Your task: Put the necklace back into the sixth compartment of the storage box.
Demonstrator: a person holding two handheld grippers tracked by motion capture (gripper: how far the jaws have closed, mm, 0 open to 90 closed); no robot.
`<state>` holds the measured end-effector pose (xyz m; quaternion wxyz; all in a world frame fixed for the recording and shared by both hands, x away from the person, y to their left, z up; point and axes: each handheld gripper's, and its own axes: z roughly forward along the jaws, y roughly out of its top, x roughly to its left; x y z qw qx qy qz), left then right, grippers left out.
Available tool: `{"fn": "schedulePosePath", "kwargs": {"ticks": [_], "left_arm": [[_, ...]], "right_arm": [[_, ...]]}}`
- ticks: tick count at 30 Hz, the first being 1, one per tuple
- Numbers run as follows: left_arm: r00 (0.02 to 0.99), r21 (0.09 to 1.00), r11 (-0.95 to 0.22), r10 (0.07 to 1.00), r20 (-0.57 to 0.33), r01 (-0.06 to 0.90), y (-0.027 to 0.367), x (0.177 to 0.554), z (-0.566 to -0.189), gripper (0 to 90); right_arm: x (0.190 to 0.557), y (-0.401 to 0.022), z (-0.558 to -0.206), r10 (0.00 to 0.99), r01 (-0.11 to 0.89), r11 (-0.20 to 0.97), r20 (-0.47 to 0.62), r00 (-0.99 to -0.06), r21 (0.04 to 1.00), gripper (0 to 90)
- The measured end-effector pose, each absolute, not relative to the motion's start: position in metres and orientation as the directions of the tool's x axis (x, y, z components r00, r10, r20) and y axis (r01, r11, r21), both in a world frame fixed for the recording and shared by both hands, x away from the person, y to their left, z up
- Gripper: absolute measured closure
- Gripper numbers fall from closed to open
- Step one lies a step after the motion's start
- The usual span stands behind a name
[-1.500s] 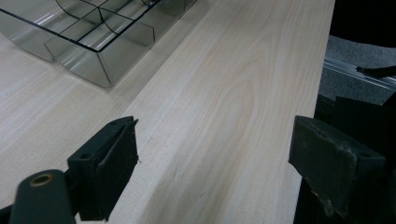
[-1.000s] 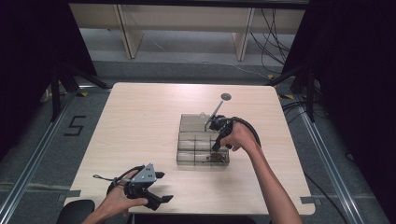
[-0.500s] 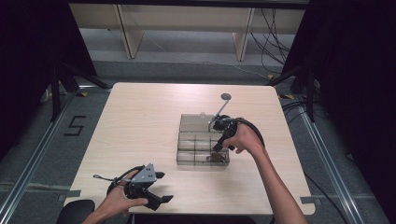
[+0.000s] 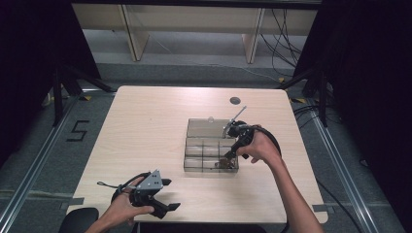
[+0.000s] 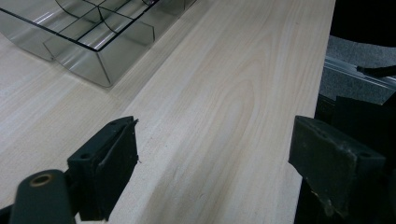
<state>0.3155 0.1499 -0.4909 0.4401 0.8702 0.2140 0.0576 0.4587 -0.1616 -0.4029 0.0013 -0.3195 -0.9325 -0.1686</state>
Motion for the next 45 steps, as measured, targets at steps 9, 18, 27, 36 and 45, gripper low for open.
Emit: {"fn": "schedulePosePath", "kwargs": {"ticks": [9,18,27,36,45], "left_arm": [[0.902,0.791,-0.521,0.422,-0.088,0.321,0.15,0.315,-0.491,15.0],[0.902,0.79,-0.522,0.423,-0.088,0.321,0.15,0.315,-0.491,15.0],[0.903,0.789,-0.522,0.421,-0.09,0.322,0.15,0.316,-0.491,15.0],[0.893,0.791,-0.507,0.438,-0.106,0.342,0.15,0.314,-0.491,15.0],[0.893,0.79,-0.509,0.438,-0.104,0.341,0.15,0.315,-0.491,15.0]], "right_arm": [[0.449,-0.165,-0.4,0.601,0.596,0.73,0.102,-0.793,0.334,47.7],[0.44,-0.169,-0.401,0.607,0.599,0.714,0.107,-0.788,0.361,45.5],[0.431,-0.177,-0.404,0.61,0.6,0.7,0.111,-0.784,0.388,44.3],[0.423,-0.18,-0.407,0.617,0.604,0.686,0.115,-0.779,0.406,42.0],[0.418,-0.184,-0.411,0.623,0.606,0.67,0.119,-0.773,0.428,39.1]]}}
